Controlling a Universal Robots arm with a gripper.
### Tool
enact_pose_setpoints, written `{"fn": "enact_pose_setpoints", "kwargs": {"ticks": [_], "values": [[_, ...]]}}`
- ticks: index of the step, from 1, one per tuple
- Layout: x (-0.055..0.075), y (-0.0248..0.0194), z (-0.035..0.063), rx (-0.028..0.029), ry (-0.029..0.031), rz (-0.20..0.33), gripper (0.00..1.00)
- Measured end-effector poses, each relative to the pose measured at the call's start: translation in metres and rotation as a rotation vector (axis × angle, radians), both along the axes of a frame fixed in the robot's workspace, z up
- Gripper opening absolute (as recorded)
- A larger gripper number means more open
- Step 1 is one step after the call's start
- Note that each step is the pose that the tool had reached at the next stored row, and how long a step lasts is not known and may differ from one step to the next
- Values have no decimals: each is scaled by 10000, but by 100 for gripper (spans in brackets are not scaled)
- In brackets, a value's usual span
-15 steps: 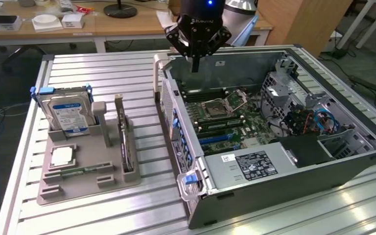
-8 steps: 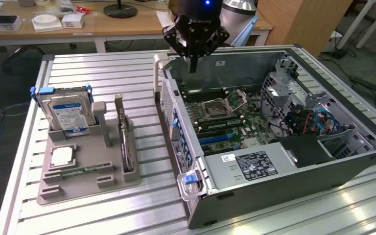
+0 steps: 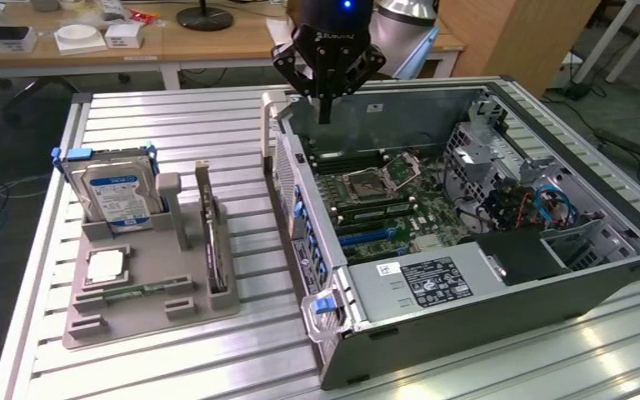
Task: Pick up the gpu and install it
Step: 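Reach for the gpu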
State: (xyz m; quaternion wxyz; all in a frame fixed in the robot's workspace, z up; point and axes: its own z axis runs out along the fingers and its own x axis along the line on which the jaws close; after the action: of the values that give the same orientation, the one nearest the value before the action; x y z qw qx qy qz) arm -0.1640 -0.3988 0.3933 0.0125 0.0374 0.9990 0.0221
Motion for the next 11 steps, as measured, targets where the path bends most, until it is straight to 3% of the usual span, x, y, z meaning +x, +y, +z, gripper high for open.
{"fn": "enact_pose_setpoints", "kwargs": {"ticks": [11], "values": [[-83,0,0,0,0,0,10]]}}
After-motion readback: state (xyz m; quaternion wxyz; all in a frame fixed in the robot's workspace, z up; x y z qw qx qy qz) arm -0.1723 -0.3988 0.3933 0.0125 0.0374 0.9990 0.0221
